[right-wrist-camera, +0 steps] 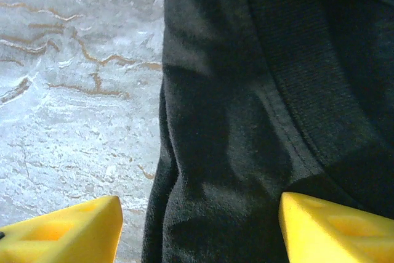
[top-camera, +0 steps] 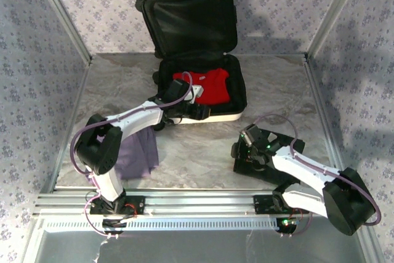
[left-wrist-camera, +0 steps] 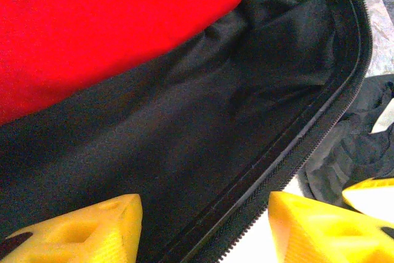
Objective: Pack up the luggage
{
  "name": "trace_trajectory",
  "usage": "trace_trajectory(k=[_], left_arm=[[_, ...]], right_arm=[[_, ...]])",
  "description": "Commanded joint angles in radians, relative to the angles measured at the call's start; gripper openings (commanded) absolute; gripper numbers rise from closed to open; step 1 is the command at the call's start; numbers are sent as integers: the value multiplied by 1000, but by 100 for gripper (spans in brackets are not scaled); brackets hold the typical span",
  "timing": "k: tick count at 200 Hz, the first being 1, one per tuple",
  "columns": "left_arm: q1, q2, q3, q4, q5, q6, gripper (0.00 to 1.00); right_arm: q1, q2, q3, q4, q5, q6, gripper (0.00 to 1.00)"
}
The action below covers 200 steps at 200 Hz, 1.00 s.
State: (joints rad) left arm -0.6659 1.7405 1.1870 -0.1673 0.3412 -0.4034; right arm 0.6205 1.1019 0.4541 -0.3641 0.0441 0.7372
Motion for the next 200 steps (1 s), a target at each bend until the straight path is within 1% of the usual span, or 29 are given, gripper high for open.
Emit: trace_trajectory(k=[1, 21, 52, 67, 74, 77, 84, 102, 124, 136, 148, 158, 163, 170, 178, 200], left_arm=[[-13, -46, -32, -87, 46, -35, 56], [-13, -62, -13, -141, 18, -26, 56], [-22, -99, -50, -172, 27, -48, 56], [-35, -135, -82, -189, 13, -61, 56], [-42, -153, -98, -196, 6, -66, 56], [-46, -161, -103, -199, 2, -69, 56], [-55, -178, -115, -213, -10, -76, 56], [-73, -222, -148, -240, -27, -94, 56], [-97, -284, -198, -262, -54, -127, 57], [-107, -307, -230, -259, -53, -158, 58], [-121, -314, -257, -246, -39, -195, 64], [-138, -305, -270, -230, -20, -218, 64], [-149, -298, -275, -222, -17, -230, 64], [-165, -286, -278, -211, -15, -242, 64], [-182, -272, -282, -190, -11, -254, 64], [-199, -221, -284, -120, 26, -284, 65]], right_arm=[[57, 41, -44, 174, -44, 39, 69], [151, 111, -24, 296, -67, 11, 68], [291, 219, 46, 414, -115, -66, 67], [313, 262, 96, 410, -143, -101, 67], [312, 274, 126, 372, -136, -101, 67], [310, 277, 140, 354, -129, -132, 67], [301, 276, 167, 317, -123, -152, 67], [266, 229, 214, 218, -110, -183, 68], [201, 102, 239, 48, -66, -188, 69], [132, 21, 230, -44, -80, -170, 69], [47, -50, 205, -129, -115, -156, 70], [-15, -107, 182, -199, -102, -148, 70], [-40, -135, 167, -227, -99, -137, 74], [-79, -172, 142, -266, -117, -119, 74], [-125, -212, 116, -291, -127, -117, 78], [-239, -281, 50, -322, -157, -117, 79]])
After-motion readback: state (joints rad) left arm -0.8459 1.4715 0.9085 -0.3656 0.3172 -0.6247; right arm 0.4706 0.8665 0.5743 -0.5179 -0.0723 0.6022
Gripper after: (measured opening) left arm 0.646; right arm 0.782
